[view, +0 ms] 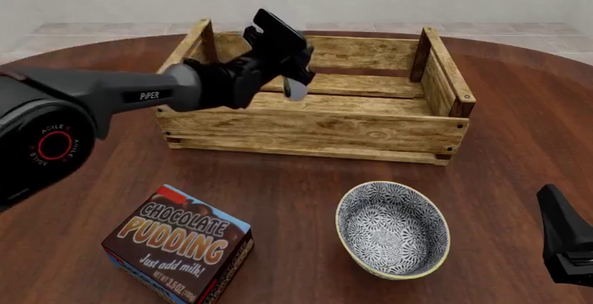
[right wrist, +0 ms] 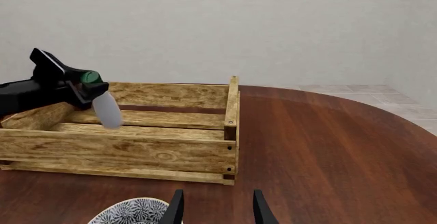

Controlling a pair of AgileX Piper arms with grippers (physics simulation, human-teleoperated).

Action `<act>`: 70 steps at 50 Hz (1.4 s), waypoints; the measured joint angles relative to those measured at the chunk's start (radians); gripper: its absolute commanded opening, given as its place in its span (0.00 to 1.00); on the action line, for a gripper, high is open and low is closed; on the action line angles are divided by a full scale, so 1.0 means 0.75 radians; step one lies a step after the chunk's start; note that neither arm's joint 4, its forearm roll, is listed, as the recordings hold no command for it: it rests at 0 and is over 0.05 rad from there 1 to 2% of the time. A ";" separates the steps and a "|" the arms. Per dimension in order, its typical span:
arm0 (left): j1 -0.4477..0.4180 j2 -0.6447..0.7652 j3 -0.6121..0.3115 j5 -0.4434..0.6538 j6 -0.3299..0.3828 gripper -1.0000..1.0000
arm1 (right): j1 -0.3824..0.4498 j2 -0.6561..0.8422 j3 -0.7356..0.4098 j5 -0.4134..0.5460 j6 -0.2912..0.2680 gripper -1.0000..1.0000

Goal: Pick up the salad dressing and put it in the tray.

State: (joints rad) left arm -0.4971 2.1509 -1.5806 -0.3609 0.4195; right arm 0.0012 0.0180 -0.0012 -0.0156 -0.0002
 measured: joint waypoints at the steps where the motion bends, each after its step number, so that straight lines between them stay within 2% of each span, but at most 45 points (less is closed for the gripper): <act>1: 0.001 0.008 -0.007 0.002 -0.001 0.00 | 0.000 0.000 0.000 0.000 0.000 1.00; 35: 0.025 0.272 -0.300 0.175 -0.060 0.00 | 0.000 0.000 0.000 0.000 0.000 1.00; 65: 0.038 0.348 -0.427 0.251 -0.107 0.00 | 0.000 0.000 0.000 0.000 0.000 1.00; 66: 0.038 0.349 -0.429 0.252 -0.109 1.00 | 0.000 0.000 0.000 0.000 0.000 1.00; 70: 0.041 0.351 -0.429 0.255 -0.107 1.00 | 0.000 0.000 0.000 0.000 0.000 1.00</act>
State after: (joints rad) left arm -0.4663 2.4139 -1.9021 -0.1697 0.3395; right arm 0.0012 0.0178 -0.0012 -0.0155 -0.0002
